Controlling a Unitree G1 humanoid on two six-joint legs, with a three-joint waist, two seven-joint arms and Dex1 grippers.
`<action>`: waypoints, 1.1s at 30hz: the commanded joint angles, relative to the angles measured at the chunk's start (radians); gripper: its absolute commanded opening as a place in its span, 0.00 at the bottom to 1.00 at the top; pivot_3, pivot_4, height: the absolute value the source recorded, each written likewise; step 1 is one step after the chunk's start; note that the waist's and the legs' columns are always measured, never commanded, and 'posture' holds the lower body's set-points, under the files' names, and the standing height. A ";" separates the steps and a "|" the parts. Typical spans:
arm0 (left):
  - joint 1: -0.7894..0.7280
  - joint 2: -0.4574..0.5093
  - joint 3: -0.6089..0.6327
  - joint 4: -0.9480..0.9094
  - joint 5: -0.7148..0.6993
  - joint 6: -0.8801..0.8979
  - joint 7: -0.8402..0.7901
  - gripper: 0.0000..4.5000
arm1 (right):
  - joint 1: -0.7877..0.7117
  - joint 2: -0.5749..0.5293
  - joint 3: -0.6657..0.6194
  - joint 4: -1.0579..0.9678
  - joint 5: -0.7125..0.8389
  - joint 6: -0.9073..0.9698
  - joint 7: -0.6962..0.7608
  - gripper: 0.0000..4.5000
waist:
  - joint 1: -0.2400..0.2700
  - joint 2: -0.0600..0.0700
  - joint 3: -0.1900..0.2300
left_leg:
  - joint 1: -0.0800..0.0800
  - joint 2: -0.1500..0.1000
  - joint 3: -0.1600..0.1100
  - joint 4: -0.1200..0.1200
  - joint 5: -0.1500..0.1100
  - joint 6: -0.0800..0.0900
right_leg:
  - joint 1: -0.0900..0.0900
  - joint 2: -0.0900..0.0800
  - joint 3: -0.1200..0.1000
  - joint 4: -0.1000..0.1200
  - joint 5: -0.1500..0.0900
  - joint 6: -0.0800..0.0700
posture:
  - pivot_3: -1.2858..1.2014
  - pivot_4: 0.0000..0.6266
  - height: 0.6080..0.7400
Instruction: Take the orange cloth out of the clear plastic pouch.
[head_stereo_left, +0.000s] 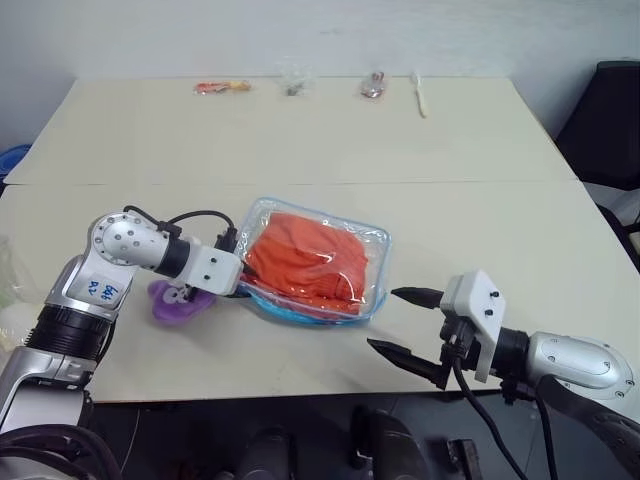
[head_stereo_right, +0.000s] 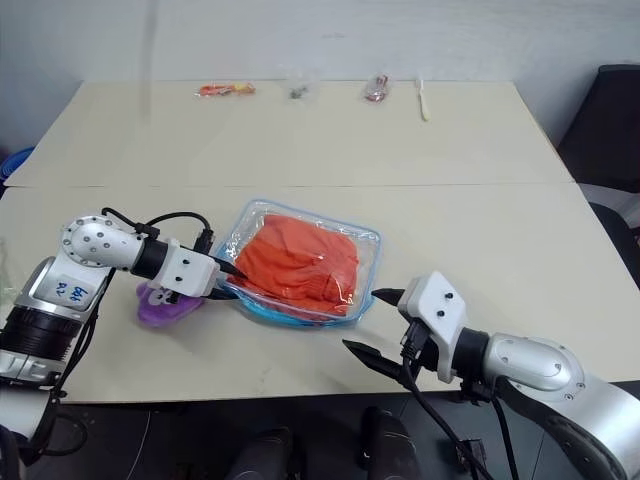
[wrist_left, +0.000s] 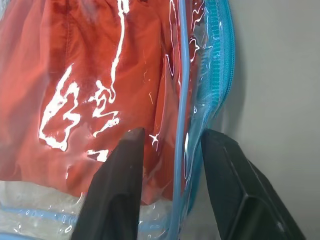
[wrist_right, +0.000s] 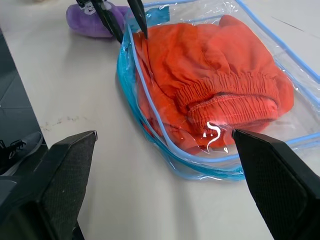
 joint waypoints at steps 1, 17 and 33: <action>-0.002 0.000 0.019 -0.041 -0.021 0.015 0.008 0.10 | 0.012 0.011 -0.017 -0.020 -0.018 -0.022 0.018 1.00 | 0.000 0.000 0.000 | 0.000 0.000 0.000 0.000 0.000 0.000 | 0.000 0.000 0.000 0.000 0.000 0.000 | 0.52 0.24 1.00; 0.124 -0.097 0.158 -0.519 -0.202 0.657 0.288 0.00 | 0.029 0.071 0.135 0.024 -0.402 -0.195 0.030 0.64 | -0.003 0.000 0.000 | 0.000 0.000 -0.001 0.001 0.000 0.000 | 0.000 0.000 0.000 0.001 0.000 0.000 | 0.52 0.24 1.00; 0.141 -0.173 0.098 -0.596 -0.178 0.752 0.428 0.00 | -0.194 0.185 0.422 0.279 -0.856 -0.378 0.050 0.21 | -0.003 0.000 0.000 | 0.001 0.000 0.000 0.001 0.000 0.000 | 0.000 0.000 0.001 0.001 0.000 0.000 | 0.52 0.24 1.00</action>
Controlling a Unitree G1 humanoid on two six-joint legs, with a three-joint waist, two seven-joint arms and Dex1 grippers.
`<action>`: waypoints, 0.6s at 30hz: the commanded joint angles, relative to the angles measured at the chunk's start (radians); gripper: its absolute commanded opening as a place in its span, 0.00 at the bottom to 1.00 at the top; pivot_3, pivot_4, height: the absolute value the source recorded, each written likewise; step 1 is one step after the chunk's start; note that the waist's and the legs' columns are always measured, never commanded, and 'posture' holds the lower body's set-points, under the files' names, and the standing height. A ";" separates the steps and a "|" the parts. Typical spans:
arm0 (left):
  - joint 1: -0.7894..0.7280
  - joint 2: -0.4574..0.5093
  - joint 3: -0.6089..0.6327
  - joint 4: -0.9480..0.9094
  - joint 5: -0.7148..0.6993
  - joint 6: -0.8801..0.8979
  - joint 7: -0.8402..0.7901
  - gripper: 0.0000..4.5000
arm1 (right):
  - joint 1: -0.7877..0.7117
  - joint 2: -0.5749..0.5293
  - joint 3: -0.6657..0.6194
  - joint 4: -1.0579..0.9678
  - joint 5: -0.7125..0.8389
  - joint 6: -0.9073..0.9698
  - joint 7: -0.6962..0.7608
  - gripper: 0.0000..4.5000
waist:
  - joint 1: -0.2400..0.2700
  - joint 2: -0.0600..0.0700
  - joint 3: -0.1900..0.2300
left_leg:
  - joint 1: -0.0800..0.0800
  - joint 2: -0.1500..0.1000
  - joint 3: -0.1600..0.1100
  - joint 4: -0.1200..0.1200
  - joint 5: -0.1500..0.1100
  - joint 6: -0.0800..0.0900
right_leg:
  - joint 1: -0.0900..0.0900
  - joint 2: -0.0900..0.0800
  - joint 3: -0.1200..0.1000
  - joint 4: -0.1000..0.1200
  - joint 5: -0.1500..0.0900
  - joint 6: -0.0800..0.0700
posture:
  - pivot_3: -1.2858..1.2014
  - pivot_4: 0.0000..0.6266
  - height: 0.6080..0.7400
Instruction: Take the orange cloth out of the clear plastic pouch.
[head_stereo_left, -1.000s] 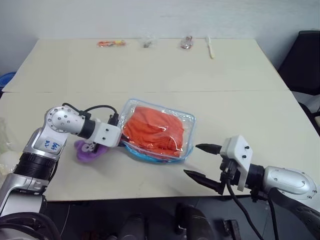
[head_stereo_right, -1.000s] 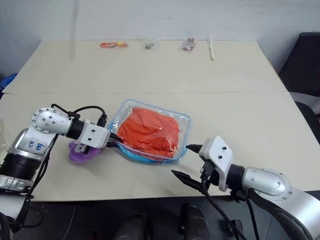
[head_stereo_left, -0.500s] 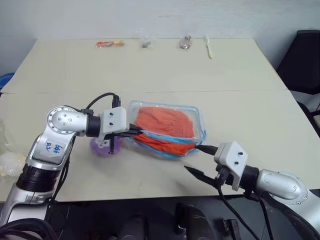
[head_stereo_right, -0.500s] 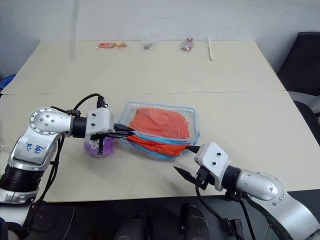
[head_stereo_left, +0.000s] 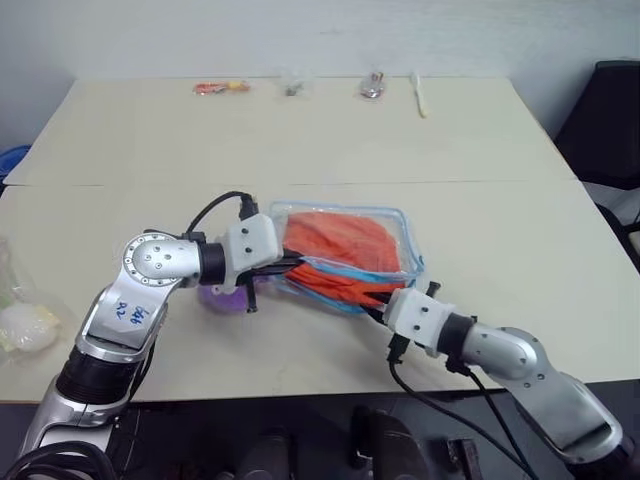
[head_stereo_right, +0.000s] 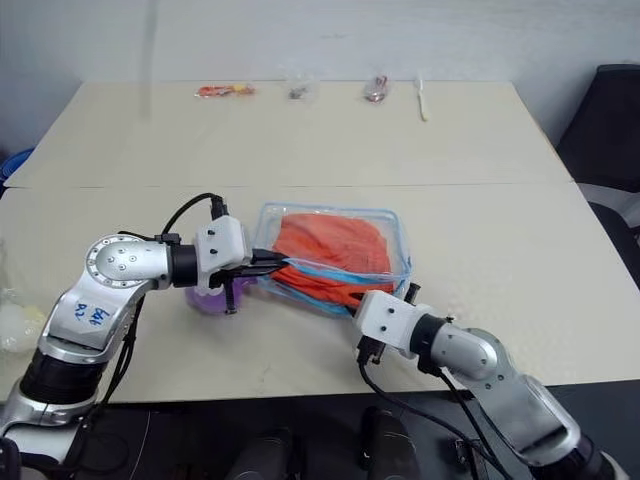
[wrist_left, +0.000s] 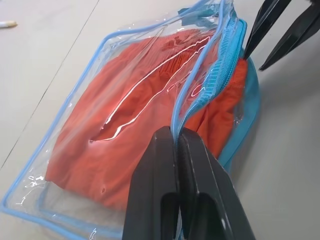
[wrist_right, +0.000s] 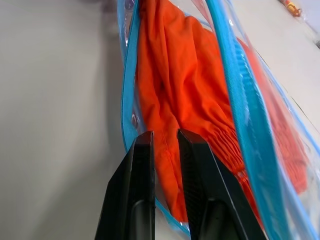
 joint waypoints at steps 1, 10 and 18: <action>-0.010 -0.001 0.007 -0.050 -0.006 0.002 0.016 0.00 | -0.029 0.035 0.020 0.033 -0.062 -0.039 0.002 0.26 | 0.000 0.000 0.000 | 0.000 0.000 0.000 0.000 0.000 0.000 | 0.000 0.000 0.000 0.000 0.000 0.000 | 0.52 0.24 1.00; -0.032 -0.013 -0.001 -0.046 -0.018 0.020 0.016 0.00 | -0.068 0.086 0.090 0.135 -0.232 -0.086 0.011 0.58 | -0.001 0.000 0.000 | 0.000 0.000 0.000 0.000 0.000 0.000 | 0.000 0.000 0.000 0.000 0.000 0.000 | 0.52 0.24 1.00; -0.024 0.000 -0.006 -0.044 -0.022 0.008 -0.010 0.00 | -0.125 0.111 0.108 0.212 -0.343 -0.136 0.019 0.58 | -0.003 0.000 0.000 | 0.000 0.000 0.000 0.000 0.000 0.000 | 0.000 0.000 0.000 0.000 0.000 0.000 | 0.52 0.24 1.00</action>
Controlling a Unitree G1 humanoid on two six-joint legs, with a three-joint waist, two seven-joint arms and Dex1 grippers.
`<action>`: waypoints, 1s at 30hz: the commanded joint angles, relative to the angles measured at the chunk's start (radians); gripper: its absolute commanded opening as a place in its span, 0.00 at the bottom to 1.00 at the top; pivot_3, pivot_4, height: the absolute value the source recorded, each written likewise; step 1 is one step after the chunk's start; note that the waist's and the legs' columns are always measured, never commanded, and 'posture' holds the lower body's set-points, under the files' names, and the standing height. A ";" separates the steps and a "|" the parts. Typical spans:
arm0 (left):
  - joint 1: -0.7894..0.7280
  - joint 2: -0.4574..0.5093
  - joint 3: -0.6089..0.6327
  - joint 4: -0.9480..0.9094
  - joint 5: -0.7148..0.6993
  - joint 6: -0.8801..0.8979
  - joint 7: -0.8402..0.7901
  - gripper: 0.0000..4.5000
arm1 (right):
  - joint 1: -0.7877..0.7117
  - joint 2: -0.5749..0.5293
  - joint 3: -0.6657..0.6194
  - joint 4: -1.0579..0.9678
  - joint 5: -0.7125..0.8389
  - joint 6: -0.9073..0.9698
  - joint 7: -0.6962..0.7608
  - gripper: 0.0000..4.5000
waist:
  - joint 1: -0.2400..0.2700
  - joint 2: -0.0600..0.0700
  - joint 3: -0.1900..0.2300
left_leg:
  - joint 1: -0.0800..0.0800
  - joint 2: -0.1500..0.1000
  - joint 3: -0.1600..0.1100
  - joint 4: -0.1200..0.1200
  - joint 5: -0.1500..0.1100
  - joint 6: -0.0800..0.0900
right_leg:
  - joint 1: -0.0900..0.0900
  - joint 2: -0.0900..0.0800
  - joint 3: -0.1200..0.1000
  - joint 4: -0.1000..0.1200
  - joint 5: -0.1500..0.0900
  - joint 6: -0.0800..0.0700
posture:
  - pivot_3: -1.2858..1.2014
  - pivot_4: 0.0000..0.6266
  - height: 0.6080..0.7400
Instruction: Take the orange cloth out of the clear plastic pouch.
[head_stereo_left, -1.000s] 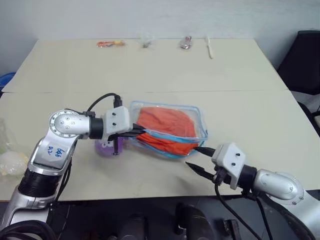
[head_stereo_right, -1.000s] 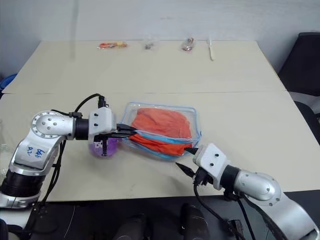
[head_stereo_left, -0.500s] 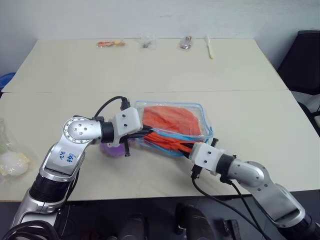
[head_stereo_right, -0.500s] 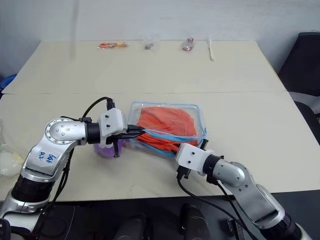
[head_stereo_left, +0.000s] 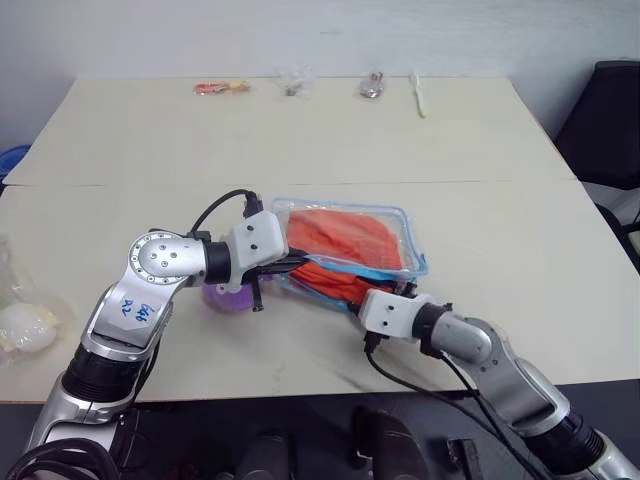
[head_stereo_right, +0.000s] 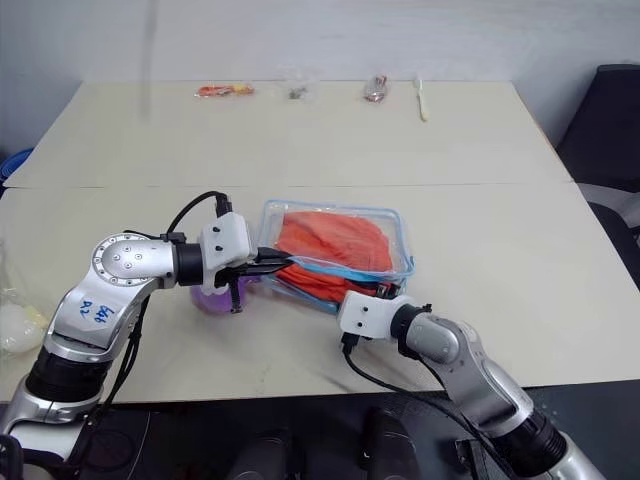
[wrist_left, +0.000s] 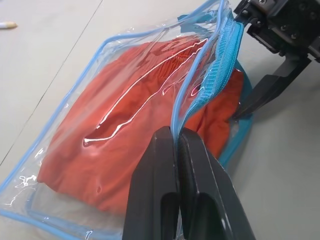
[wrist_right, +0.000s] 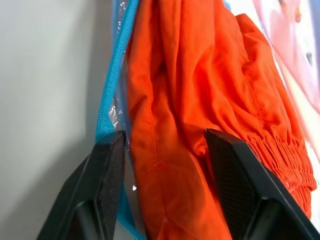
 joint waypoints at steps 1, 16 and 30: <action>-0.005 0.012 0.003 -0.041 -0.015 -0.021 -0.014 0.00 | -0.033 0.016 0.006 0.025 -0.064 -0.035 0.001 0.58 | -0.001 0.000 0.000 | 0.000 0.000 0.000 0.000 0.000 0.000 | 0.000 0.000 0.000 0.000 0.000 0.000 | 0.52 0.24 1.00; 0.005 0.031 0.010 -0.041 -0.015 -0.033 -0.031 0.00 | -0.104 0.097 -0.009 0.106 -0.199 -0.100 -0.009 0.94 | -0.006 0.000 0.000 | 0.000 0.001 0.000 0.000 0.000 0.000 | 0.000 0.000 0.000 0.000 0.000 0.000 | 0.52 0.24 1.00; 0.018 0.031 0.007 -0.043 -0.017 -0.042 -0.026 0.00 | -0.112 0.127 -0.040 0.122 -0.173 -0.107 0.014 0.85 | -0.016 0.000 0.000 | 0.000 0.002 0.000 0.000 0.000 0.000 | 0.000 0.001 -0.001 0.000 0.000 0.000 | 0.52 0.24 1.00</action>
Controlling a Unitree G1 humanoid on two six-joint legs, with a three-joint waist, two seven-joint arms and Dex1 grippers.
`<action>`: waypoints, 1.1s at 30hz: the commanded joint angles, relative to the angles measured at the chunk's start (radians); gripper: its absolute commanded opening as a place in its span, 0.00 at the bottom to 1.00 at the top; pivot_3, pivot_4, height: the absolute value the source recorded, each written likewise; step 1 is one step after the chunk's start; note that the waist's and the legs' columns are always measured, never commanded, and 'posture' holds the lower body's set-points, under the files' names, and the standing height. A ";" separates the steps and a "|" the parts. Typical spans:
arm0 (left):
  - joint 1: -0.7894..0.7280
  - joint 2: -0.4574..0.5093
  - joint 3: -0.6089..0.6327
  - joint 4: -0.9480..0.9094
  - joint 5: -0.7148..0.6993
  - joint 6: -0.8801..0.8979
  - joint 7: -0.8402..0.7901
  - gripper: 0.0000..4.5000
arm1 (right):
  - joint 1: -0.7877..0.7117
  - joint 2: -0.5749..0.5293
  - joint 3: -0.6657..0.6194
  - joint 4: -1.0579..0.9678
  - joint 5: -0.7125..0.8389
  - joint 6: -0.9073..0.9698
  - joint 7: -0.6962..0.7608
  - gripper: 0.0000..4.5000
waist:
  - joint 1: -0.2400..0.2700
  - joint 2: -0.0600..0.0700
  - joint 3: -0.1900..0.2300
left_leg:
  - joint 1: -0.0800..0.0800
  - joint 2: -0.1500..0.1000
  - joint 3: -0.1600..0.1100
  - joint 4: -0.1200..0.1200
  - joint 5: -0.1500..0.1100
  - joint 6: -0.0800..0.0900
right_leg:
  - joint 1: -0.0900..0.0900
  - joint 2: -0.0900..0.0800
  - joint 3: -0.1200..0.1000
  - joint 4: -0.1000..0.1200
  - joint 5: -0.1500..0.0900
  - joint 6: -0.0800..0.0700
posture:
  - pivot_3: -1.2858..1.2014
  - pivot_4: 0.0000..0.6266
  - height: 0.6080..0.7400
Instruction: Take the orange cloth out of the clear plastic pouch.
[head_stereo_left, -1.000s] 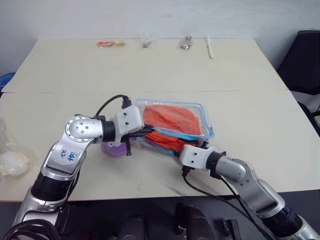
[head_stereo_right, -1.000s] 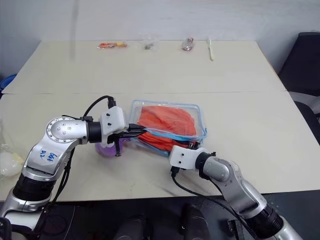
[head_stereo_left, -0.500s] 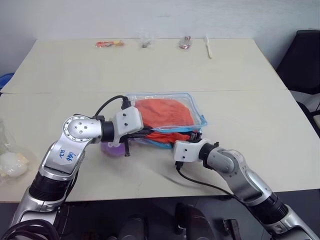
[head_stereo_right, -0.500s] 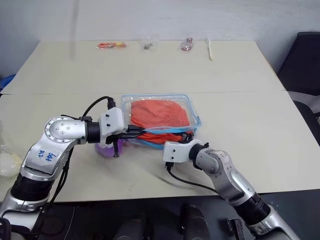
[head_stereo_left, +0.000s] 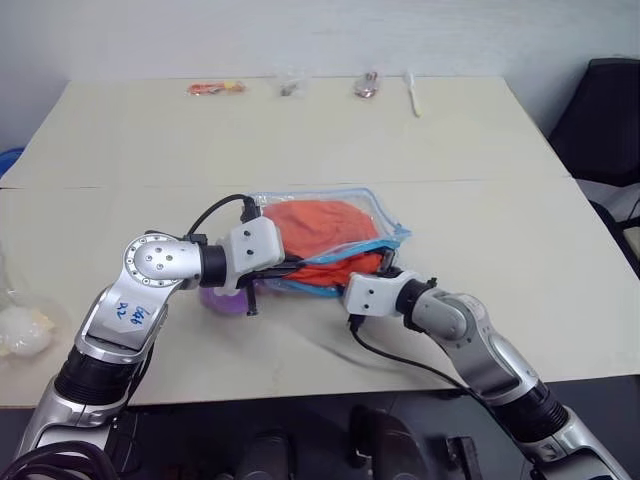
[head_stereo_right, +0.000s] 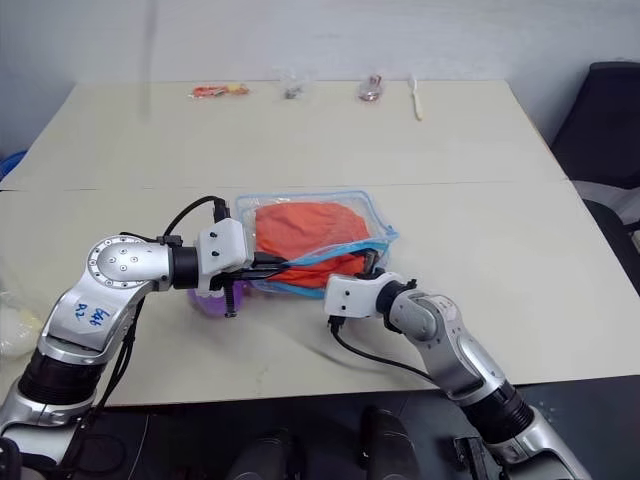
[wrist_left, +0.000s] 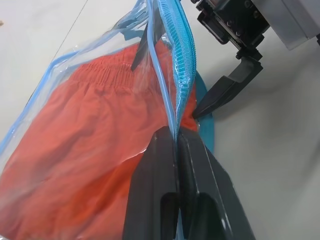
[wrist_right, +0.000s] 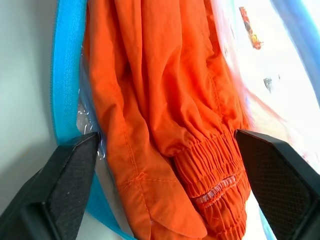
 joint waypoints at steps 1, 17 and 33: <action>0.001 0.002 0.007 -0.042 -0.016 -0.023 -0.005 0.00 | 0.001 0.004 -0.030 -0.016 0.003 -0.007 0.007 0.78 | -0.002 0.000 0.000 | 0.000 0.000 0.000 0.000 0.000 0.000 | 0.000 0.000 0.000 0.000 0.000 0.000 | 0.52 0.24 1.00; -0.003 -0.004 0.008 -0.030 -0.012 -0.030 0.003 0.00 | -0.016 -0.005 0.010 0.043 -0.078 -0.046 0.028 0.47 | -0.007 0.000 0.000 | 0.000 0.000 0.000 0.000 0.000 0.000 | 0.000 0.000 -0.001 0.000 0.000 0.000 | 0.52 0.24 1.00; -0.009 -0.011 0.003 -0.021 -0.009 -0.029 0.010 0.00 | -0.124 0.091 0.039 0.267 -0.140 -0.118 -0.034 0.47 | -0.012 0.000 0.000 | 0.000 0.004 0.000 0.000 0.000 0.000 | 0.000 0.000 0.000 0.000 0.000 0.000 | 0.52 0.24 1.00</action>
